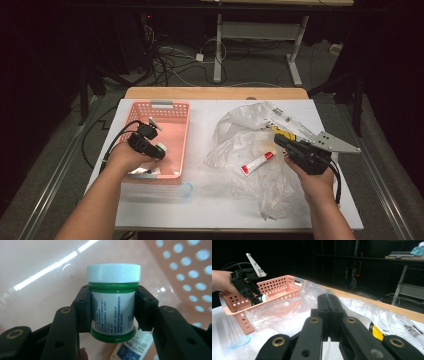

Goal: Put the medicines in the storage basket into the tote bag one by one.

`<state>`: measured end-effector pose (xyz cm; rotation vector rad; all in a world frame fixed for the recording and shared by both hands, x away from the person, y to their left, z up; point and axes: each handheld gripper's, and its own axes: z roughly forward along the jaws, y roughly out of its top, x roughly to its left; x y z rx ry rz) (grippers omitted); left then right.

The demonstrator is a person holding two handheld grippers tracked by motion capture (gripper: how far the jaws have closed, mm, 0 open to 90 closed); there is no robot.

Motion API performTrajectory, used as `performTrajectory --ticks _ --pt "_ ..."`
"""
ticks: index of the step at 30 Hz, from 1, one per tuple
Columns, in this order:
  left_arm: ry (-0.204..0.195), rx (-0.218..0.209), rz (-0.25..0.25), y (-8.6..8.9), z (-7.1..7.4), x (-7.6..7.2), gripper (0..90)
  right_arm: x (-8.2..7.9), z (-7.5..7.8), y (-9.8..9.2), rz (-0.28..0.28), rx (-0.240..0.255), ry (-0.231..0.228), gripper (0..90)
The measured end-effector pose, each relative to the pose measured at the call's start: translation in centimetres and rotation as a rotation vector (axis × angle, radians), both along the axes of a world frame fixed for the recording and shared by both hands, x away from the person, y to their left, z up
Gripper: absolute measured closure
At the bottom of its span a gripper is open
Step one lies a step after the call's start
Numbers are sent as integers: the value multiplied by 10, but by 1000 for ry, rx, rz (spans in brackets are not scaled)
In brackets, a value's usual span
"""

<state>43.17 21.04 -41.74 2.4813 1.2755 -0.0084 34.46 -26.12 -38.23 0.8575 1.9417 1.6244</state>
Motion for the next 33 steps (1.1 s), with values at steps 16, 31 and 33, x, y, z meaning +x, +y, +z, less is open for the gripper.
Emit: performTrajectory --ticks 16,31,33 --pt "-221 -176 6 -2 20 -33 541 -1 0 1 4 -4 0 900" --pt "-378 -283 78 5 15 -67 541 -2 0 2 9 -12 -5 900" --pt "-397 -283 76 5 12 -70 541 -2 0 2 10 -11 -2 900"
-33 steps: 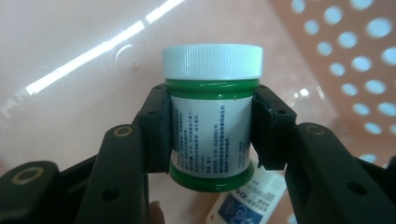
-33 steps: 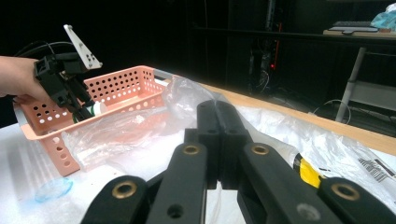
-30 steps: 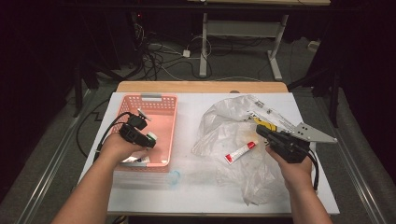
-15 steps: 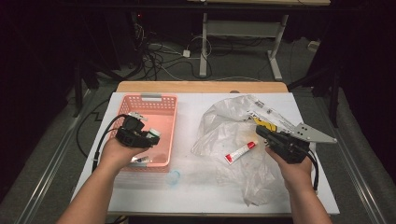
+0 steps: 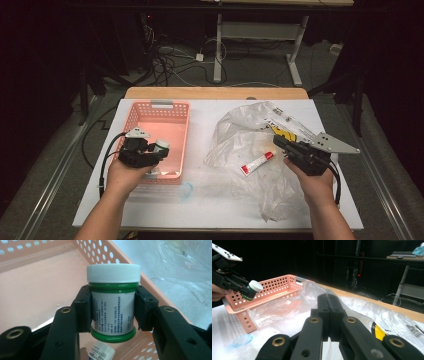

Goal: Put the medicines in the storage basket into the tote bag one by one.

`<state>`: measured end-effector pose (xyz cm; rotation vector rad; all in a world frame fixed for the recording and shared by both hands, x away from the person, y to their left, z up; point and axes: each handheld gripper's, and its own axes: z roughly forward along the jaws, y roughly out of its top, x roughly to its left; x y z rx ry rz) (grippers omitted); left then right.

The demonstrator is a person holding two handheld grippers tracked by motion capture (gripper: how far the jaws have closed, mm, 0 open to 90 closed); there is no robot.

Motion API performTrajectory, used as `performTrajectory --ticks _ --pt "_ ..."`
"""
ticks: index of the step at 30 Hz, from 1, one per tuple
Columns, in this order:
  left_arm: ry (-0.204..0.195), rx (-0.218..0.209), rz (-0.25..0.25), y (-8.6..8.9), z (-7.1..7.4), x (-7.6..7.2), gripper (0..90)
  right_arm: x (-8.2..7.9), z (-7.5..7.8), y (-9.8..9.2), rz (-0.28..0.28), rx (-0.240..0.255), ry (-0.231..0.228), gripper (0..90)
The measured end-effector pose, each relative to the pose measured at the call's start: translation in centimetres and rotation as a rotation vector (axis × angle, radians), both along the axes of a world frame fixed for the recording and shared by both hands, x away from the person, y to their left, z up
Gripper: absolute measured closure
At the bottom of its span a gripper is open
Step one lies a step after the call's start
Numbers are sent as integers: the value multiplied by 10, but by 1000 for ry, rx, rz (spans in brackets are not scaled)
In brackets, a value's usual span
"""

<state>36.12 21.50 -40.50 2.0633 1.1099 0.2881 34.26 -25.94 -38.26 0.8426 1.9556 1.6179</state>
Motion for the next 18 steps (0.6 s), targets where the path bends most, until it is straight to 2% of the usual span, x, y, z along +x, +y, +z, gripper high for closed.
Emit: performTrajectory --ticks 3,7,12,14,18 --pt "-20 -2 4 -1 -3 -4 541 0 0 0 -1 3 3 900" --pt "-54 -28 12 -1 -8 -9 540 -1 1 0 -1 2 -3 900" --pt "-110 -48 21 -1 -9 -15 541 -2 1 0 -3 -3 -5 900" --pt "-117 -54 9 -2 -8 -17 541 -2 0 1 -3 -2 -4 900" --pt "-123 -92 -12 -6 -7 -22 541 -1 -1 2 -2 -10 -1 900"
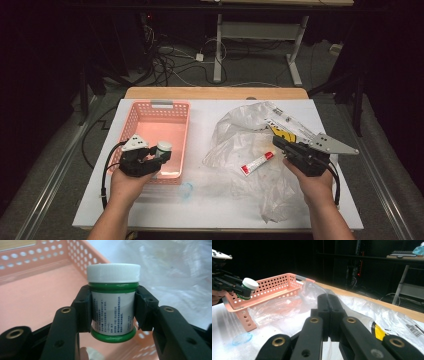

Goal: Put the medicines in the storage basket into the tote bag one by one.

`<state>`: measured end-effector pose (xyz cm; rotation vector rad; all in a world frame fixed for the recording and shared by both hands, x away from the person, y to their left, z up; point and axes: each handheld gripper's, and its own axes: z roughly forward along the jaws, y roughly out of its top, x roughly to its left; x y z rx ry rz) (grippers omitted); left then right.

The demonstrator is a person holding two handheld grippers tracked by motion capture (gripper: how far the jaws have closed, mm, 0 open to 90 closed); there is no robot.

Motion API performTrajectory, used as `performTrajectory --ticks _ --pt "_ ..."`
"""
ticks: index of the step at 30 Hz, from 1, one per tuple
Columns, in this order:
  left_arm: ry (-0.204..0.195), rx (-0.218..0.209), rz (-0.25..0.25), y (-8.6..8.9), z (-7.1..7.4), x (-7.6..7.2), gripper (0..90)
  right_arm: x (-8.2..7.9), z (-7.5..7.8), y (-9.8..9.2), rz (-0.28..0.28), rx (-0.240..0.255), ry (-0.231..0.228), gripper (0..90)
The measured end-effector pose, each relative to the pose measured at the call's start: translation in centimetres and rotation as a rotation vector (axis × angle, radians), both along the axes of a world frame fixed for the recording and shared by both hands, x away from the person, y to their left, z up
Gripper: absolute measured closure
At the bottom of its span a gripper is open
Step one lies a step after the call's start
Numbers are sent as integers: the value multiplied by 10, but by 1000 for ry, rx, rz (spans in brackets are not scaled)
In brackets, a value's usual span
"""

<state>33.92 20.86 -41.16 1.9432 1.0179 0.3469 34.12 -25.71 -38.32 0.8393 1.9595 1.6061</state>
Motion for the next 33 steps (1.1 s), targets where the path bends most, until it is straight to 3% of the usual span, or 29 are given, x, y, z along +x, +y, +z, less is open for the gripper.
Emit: performTrajectory --ticks 10,17,25,33 --pt "-28 -37 -63 -18 13 -16 541 -2 2 -1 -2 8 -6 900" --pt "-53 -20 -102 -37 18 -25 541 -3 4 -2 0 8 -11 900" --pt "-46 -48 -165 -54 16 -31 541 -3 4 -3 -3 11 -15 900" --pt "-28 -42 -210 -71 11 -34 541 -3 5 -3 0 9 -18 900"
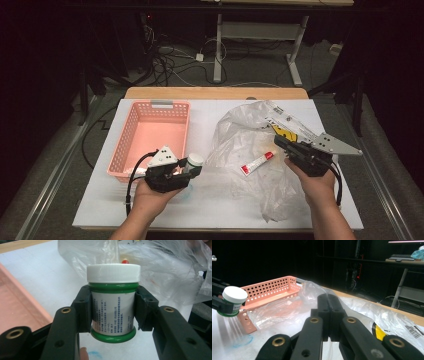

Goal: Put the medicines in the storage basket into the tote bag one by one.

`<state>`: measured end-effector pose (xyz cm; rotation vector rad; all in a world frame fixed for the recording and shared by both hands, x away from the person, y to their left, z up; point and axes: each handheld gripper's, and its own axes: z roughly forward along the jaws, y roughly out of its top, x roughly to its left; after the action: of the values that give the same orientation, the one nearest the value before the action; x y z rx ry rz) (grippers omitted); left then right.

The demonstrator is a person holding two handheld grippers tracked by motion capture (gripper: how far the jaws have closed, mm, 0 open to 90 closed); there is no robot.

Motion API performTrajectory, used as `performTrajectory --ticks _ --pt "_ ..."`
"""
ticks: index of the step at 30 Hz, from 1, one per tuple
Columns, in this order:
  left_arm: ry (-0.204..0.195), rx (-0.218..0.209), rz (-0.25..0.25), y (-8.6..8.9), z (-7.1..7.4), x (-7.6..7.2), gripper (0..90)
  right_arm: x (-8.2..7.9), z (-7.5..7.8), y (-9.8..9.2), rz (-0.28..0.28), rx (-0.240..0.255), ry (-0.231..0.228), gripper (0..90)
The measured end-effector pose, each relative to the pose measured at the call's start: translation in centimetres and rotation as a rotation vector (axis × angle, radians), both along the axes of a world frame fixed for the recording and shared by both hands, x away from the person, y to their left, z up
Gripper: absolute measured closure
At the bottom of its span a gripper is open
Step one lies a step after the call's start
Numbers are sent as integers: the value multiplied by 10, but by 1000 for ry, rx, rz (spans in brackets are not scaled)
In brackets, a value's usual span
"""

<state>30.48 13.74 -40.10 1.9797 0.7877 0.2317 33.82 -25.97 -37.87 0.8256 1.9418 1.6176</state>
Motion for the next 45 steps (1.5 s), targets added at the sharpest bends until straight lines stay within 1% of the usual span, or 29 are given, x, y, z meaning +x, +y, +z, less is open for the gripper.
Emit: performTrajectory --ticks 3,6,12,17,20,26,32,36,38,43,45 --pt "-1 1 -12 -6 -2 -3 541 0 0 0 0 0 1 900" --pt "3 17 -33 -13 -6 -5 541 0 0 0 0 0 1 900" --pt "9 31 -67 -28 -11 -9 541 0 0 0 -1 3 1 900" --pt "11 37 -69 -36 -14 -8 540 0 -1 0 4 0 5 900" --pt "11 46 -79 -40 -17 -9 541 0 -1 1 2 1 7 900" --pt "16 50 -98 -48 -19 -9 540 0 -2 1 2 0 11 900" --pt "18 53 -119 -64 -23 -10 541 1 -2 2 5 -2 11 900" --pt "14 64 -135 -79 -25 -9 541 0 -2 2 6 -2 11 900" --pt "13 59 -140 -86 -25 -8 540 0 -2 2 8 -5 9 900" --pt "-2 55 -145 -102 -25 0 540 0 -2 3 9 -3 8 900" --pt "2 57 -141 -107 -26 6 541 0 -2 3 10 -1 9 900"
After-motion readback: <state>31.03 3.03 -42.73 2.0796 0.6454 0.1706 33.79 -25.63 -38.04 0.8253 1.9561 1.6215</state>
